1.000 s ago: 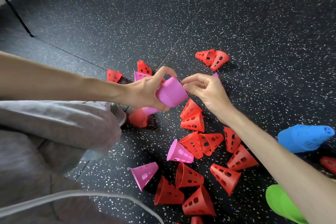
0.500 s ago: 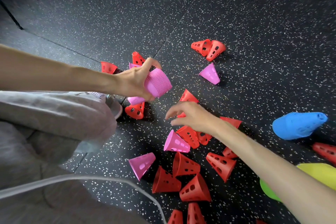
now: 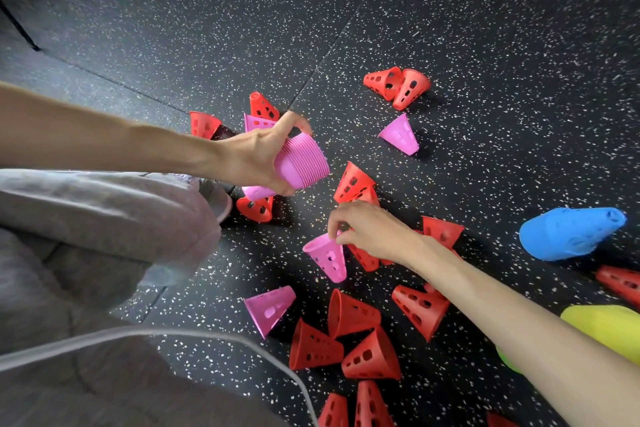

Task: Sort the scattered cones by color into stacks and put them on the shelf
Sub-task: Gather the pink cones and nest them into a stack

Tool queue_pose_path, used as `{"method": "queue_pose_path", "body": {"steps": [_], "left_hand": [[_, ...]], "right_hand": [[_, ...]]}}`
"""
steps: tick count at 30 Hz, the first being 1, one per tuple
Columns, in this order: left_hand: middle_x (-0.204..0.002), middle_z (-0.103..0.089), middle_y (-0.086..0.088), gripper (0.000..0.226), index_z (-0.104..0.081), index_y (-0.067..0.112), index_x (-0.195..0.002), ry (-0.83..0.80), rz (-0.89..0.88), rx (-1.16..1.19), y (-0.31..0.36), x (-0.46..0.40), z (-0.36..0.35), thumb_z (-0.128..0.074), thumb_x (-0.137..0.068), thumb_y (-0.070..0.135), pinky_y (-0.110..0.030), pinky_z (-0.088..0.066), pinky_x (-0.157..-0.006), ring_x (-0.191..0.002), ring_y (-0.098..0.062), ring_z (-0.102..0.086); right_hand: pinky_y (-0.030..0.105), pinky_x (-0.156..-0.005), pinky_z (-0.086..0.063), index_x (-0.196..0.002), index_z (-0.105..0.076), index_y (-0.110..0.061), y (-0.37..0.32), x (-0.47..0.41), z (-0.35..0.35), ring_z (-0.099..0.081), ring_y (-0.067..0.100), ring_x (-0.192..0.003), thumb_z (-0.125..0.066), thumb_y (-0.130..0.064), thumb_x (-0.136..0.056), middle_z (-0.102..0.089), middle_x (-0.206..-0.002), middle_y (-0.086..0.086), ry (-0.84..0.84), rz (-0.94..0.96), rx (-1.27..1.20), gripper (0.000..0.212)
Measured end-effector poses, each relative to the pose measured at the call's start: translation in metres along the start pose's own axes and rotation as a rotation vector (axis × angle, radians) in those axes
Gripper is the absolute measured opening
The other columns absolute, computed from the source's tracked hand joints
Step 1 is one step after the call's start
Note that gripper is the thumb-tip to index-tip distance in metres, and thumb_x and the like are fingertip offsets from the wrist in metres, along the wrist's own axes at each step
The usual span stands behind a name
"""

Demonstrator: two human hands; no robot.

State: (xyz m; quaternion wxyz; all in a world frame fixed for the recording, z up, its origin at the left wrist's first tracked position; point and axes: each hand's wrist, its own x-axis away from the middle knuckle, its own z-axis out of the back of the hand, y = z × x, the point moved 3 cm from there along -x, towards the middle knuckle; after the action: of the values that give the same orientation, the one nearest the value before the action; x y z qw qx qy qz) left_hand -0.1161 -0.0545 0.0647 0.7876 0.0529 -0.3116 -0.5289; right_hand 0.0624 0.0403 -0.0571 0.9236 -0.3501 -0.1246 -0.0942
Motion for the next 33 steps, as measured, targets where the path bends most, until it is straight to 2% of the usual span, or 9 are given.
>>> {"method": "queue_pose_path", "body": {"steps": [4,8,12,15,17,21,24,27,33], "left_hand": [[-0.096,-0.061,0.002,0.089,-0.024,0.029,-0.136,-0.004,0.016,0.017,-0.002,0.0,0.001,-0.088,-0.075,0.018,-0.027,-0.048,-0.067,-0.077,-0.007,-0.058],[-0.095,-0.062,0.0,0.09,-0.024,0.028,-0.136,0.006,0.04,0.035,-0.003,0.0,0.001,-0.089,-0.075,0.018,-0.026,-0.05,-0.065,-0.076,-0.008,-0.059],[-0.098,-0.063,0.0,0.089,-0.024,0.028,-0.136,-0.02,0.044,0.047,-0.001,0.002,0.0,-0.089,-0.075,0.019,-0.03,-0.051,-0.073,-0.081,-0.01,-0.061],[-0.105,-0.065,-0.002,0.089,-0.024,0.03,-0.136,-0.059,0.028,0.053,0.004,0.004,-0.003,-0.089,-0.075,0.02,-0.037,-0.054,-0.081,-0.089,-0.013,-0.064],[-0.11,-0.064,-0.003,0.09,-0.024,0.03,-0.137,-0.072,0.026,0.059,0.007,0.005,-0.004,-0.089,-0.075,0.021,-0.043,-0.054,-0.086,-0.096,-0.017,-0.064],[-0.107,-0.066,-0.003,0.089,-0.023,0.032,-0.136,-0.059,0.028,0.075,0.007,0.004,-0.004,-0.089,-0.075,0.022,-0.044,-0.054,-0.085,-0.092,-0.015,-0.065],[-0.092,-0.064,0.004,0.088,-0.025,0.032,-0.136,-0.033,0.034,0.092,0.006,0.003,-0.002,-0.089,-0.076,0.022,-0.023,-0.05,-0.068,-0.072,0.0,-0.061],[-0.087,-0.062,0.004,0.089,-0.025,0.031,-0.138,-0.007,0.043,0.085,0.006,0.002,0.0,-0.088,-0.077,0.023,-0.018,-0.045,-0.061,-0.066,-0.001,-0.057],[-0.108,-0.063,0.0,0.105,-0.013,0.037,-0.15,-0.025,0.017,0.083,0.005,0.003,-0.003,-0.088,-0.077,0.025,-0.035,-0.053,-0.083,-0.088,-0.009,-0.063]], "right_hand": [[0.032,-0.085,-0.051,-0.089,-0.066,-0.035,0.004,-0.001,0.018,-0.066,0.01,-0.091,-0.07,-0.018,-0.093,-0.07,-0.093,-0.013,0.217,-0.124,-0.254,0.017],[0.025,-0.072,-0.047,-0.091,-0.067,-0.028,0.018,-0.003,0.042,-0.061,-0.004,-0.075,-0.072,-0.018,-0.091,-0.066,-0.081,-0.018,0.478,-0.282,-0.406,0.012],[0.035,-0.086,-0.053,-0.095,-0.066,-0.025,0.034,0.002,0.058,-0.068,0.01,-0.082,-0.07,-0.018,-0.092,-0.069,-0.085,-0.012,0.716,-0.381,-0.596,0.009],[0.027,-0.075,-0.048,-0.097,-0.064,-0.024,0.034,0.005,0.071,-0.064,0.002,-0.076,-0.069,-0.02,-0.095,-0.065,-0.082,-0.015,0.807,-0.389,-0.655,0.007],[0.025,-0.073,-0.049,-0.097,-0.063,-0.024,0.029,0.005,0.077,-0.066,0.006,-0.079,-0.069,-0.02,-0.095,-0.068,-0.085,-0.011,0.85,-0.351,-0.705,0.007],[0.023,-0.074,-0.052,-0.101,-0.068,-0.017,0.012,0.0,0.082,-0.066,0.006,-0.078,-0.07,-0.017,-0.095,-0.071,-0.088,-0.003,0.789,-0.252,-0.755,0.006],[0.017,-0.07,-0.051,-0.098,-0.068,-0.017,0.0,-0.003,0.08,-0.063,-0.004,-0.07,-0.071,-0.013,-0.094,-0.07,-0.083,-0.005,0.714,-0.171,-0.783,0.006],[0.014,-0.069,-0.049,-0.097,-0.068,-0.014,-0.008,-0.004,0.076,-0.062,-0.007,-0.069,-0.072,-0.009,-0.093,-0.07,-0.083,-0.005,0.668,-0.118,-0.806,0.008],[0.013,-0.07,-0.05,-0.094,-0.074,-0.012,-0.02,-0.004,0.073,-0.068,0.0,-0.08,-0.073,-0.003,-0.091,-0.075,-0.087,-0.003,0.585,-0.008,-0.815,0.01]]}}
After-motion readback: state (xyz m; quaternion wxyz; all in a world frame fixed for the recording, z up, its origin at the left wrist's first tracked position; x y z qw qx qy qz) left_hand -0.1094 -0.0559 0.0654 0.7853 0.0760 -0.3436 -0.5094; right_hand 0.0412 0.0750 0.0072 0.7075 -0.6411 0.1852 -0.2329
